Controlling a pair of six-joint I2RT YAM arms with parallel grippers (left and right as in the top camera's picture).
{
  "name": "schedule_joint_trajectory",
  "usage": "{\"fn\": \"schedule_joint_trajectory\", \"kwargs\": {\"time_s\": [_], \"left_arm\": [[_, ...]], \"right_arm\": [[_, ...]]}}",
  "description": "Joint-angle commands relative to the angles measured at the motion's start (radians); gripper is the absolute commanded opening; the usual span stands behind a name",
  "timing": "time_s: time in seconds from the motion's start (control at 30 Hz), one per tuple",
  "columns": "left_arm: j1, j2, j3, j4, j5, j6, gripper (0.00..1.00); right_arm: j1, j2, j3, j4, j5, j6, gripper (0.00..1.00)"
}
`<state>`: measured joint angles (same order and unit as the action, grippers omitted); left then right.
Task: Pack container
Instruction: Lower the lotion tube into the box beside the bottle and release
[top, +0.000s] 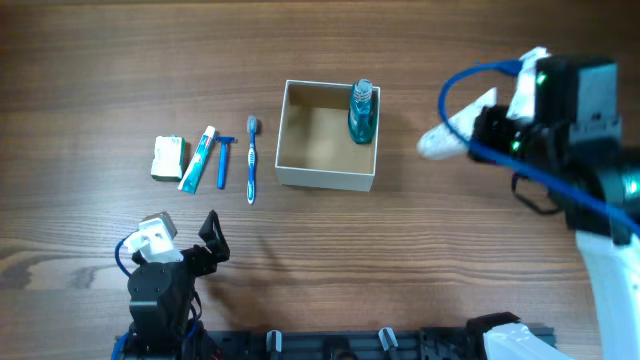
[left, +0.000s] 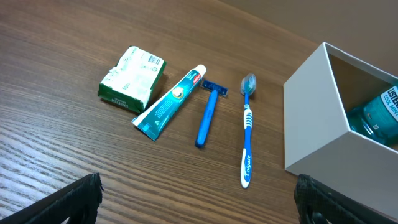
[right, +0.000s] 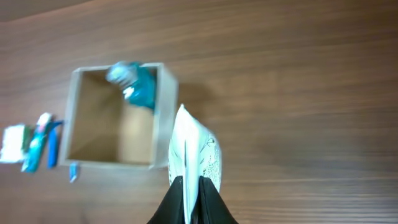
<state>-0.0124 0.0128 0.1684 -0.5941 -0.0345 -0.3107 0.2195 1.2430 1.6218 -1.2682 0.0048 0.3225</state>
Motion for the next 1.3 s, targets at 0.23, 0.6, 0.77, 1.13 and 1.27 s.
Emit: {"fn": "schedule_joint_trajectory", "kwargs": {"time_s": [0.23, 0.6, 0.77, 1.13, 1.27], "left_arm": [[0.007, -0.009, -0.014, -0.001, 0.019, 0.012, 1.00], [0.007, -0.009, -0.014, -0.001, 0.019, 0.012, 1.00], [0.007, -0.009, -0.014, -0.001, 0.019, 0.012, 1.00], [0.007, -0.009, -0.014, -0.001, 0.019, 0.012, 1.00], [0.007, -0.009, -0.014, -0.001, 0.019, 0.012, 1.00]], "right_arm": [[0.271, 0.046, 0.026, 0.086, 0.105, 0.126, 0.04], [0.344, 0.271, 0.026, 0.254, 0.134, 0.065, 0.04], [0.344, 0.325, 0.026, 0.276, 0.151, 0.045, 0.04], [0.344, 0.405, 0.024, 0.270, 0.190, 0.044, 0.04], [0.344, 0.443, 0.023, 0.281, 0.190, 0.044, 0.04]]}}
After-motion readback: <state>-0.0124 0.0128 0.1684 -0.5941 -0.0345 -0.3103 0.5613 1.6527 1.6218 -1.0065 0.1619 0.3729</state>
